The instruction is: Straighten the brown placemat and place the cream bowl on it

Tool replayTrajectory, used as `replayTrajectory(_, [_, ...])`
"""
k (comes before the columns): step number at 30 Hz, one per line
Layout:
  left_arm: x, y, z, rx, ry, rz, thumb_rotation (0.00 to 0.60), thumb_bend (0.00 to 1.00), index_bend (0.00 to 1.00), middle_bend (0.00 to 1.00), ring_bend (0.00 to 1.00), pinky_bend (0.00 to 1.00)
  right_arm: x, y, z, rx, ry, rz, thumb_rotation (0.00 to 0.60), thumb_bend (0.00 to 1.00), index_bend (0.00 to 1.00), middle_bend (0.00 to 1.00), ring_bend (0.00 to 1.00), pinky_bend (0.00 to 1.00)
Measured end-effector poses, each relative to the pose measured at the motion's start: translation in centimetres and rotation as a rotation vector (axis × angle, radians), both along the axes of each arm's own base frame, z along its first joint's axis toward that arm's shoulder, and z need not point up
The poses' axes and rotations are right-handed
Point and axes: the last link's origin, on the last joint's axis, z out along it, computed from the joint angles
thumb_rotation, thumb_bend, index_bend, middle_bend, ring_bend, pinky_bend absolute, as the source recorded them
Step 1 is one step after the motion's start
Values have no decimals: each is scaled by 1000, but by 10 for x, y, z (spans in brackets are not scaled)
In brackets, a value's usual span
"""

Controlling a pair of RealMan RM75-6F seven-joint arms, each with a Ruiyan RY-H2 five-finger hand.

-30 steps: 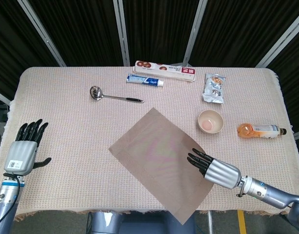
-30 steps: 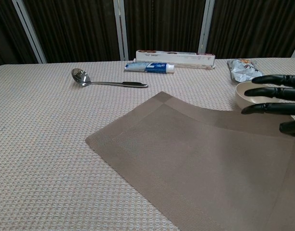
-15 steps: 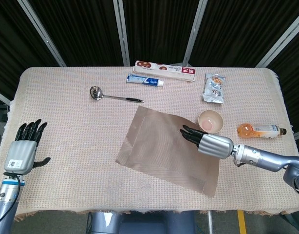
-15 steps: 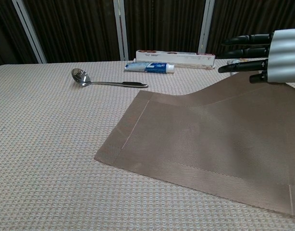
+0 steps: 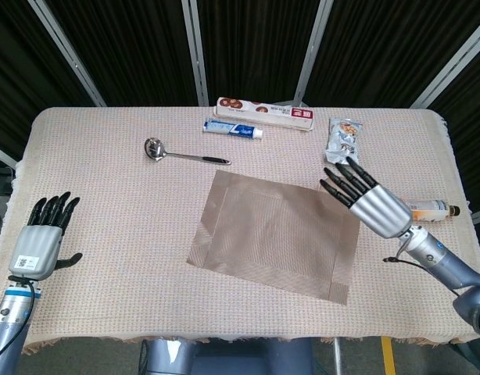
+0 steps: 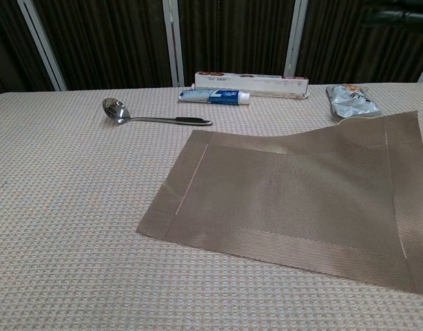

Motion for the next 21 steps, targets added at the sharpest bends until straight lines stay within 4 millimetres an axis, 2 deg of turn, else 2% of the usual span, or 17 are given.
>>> replayTrajectory(4, [4, 11, -11, -54, 40, -71, 600, 0, 22, 0, 0, 0, -12, 20, 9, 35, -192, -141, 600, 0, 0, 0, 0, 0])
replayTrajectory(11, [19, 43, -47, -202, 36, -222, 600, 0, 153, 0, 0, 0, -21, 68, 14, 98, -521, -395, 600, 0, 0, 0, 0, 0])
replayTrajectory(17, [40, 68, -100, -337, 22, -344, 600, 0, 244, 0, 0, 0, -26, 113, 9, 96, -700, -570, 600, 0, 0, 0, 0, 0])
replayTrajectory(21, [50, 74, -132, -398, 7, -395, 600, 0, 254, 0, 0, 0, -33, 130, 3, 69, -734, -631, 600, 0, 0, 0, 0, 0])
